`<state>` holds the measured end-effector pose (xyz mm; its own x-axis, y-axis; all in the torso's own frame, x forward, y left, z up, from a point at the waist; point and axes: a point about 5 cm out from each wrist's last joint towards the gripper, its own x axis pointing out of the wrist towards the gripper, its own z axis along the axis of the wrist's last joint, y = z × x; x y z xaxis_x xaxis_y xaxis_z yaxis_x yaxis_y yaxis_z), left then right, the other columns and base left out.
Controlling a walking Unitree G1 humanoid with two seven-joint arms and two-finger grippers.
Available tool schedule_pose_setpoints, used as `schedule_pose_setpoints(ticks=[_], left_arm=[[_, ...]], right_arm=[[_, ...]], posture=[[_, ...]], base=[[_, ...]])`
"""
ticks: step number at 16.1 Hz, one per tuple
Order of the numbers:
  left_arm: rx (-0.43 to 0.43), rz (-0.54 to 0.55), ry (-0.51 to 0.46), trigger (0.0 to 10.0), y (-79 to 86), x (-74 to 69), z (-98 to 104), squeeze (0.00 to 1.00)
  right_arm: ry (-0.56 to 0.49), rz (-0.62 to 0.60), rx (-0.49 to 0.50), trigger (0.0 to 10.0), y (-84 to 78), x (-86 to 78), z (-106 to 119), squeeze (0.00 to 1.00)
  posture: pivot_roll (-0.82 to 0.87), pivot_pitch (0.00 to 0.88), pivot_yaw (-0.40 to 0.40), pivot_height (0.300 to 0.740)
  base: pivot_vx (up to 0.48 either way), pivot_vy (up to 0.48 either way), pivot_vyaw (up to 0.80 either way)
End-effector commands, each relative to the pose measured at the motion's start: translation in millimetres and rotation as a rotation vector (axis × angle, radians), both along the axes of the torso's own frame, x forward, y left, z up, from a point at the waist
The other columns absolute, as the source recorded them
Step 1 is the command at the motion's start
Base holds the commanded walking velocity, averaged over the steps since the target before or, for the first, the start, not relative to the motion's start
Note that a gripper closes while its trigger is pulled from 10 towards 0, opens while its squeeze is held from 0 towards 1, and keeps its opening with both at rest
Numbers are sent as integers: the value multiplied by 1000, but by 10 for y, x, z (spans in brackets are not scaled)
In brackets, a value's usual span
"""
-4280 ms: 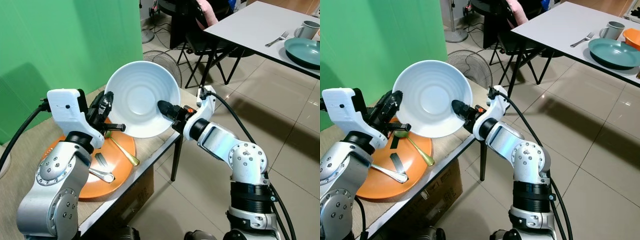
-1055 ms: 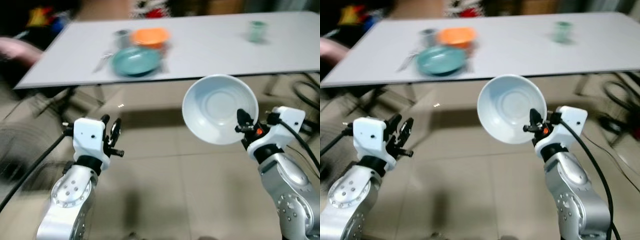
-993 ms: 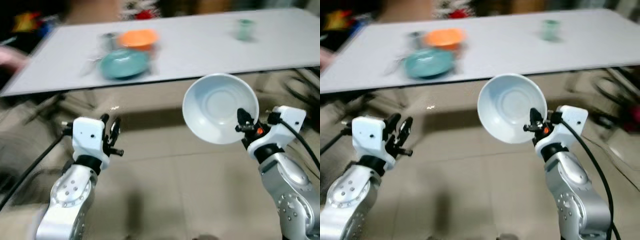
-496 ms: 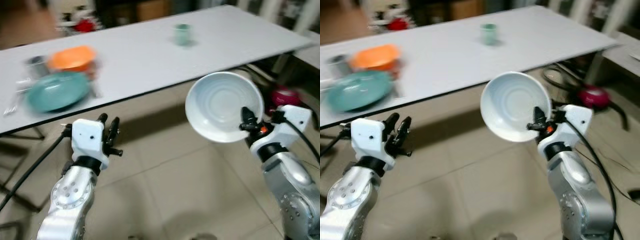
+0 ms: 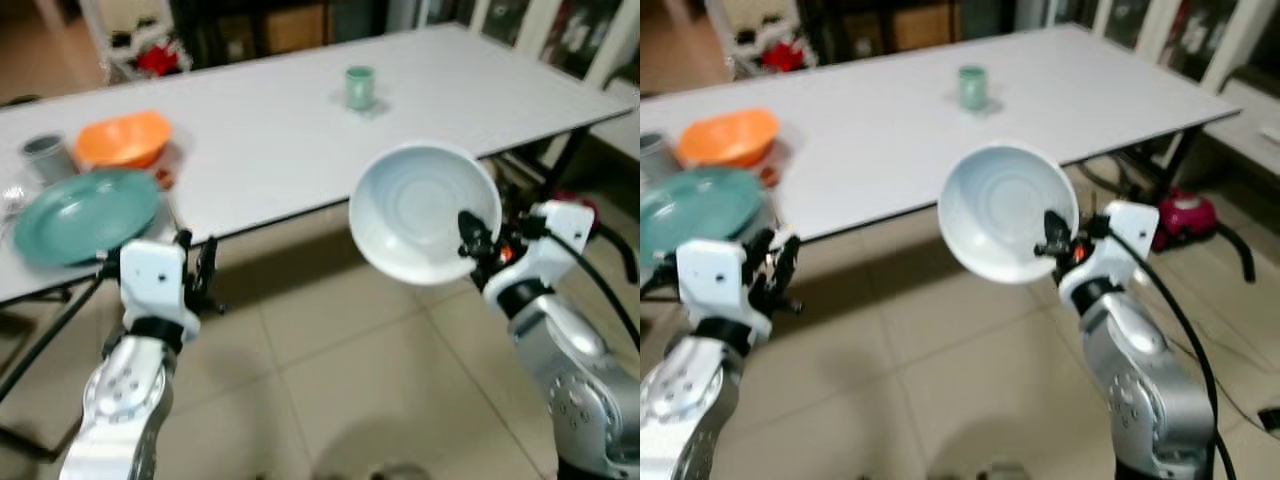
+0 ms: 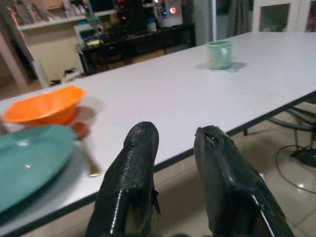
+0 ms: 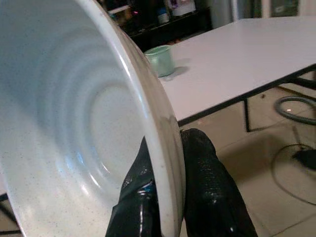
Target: Setting the table
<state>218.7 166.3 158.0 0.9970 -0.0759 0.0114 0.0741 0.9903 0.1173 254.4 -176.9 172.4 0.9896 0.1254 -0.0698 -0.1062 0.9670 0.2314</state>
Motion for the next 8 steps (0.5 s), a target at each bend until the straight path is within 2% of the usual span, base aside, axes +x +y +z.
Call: schedule_pose_setpoints(ticks=[1, 7, 8], left_arm=[[14, 4, -17, 10000, 24, -19, 40, 0], [-1, 0, -12, 10000, 14, -18, 26, 0], [-2, -2, -12, 10000, 5, -16, 26, 0]], right_arm=[[-41, 1, 6, 10000, 13, 35, 87, 0], [-11, -6, 24, 10000, -1, 71, 65, 0], [2, -6, 33, 10000, -3, 77, 52, 0]], posture=[[-104, 48, 50, 740], [-107, 36, 49, 740], [-107, 36, 49, 740]], base=[[428, 0, 0], [433, 0, 0], [431, 0, -800]])
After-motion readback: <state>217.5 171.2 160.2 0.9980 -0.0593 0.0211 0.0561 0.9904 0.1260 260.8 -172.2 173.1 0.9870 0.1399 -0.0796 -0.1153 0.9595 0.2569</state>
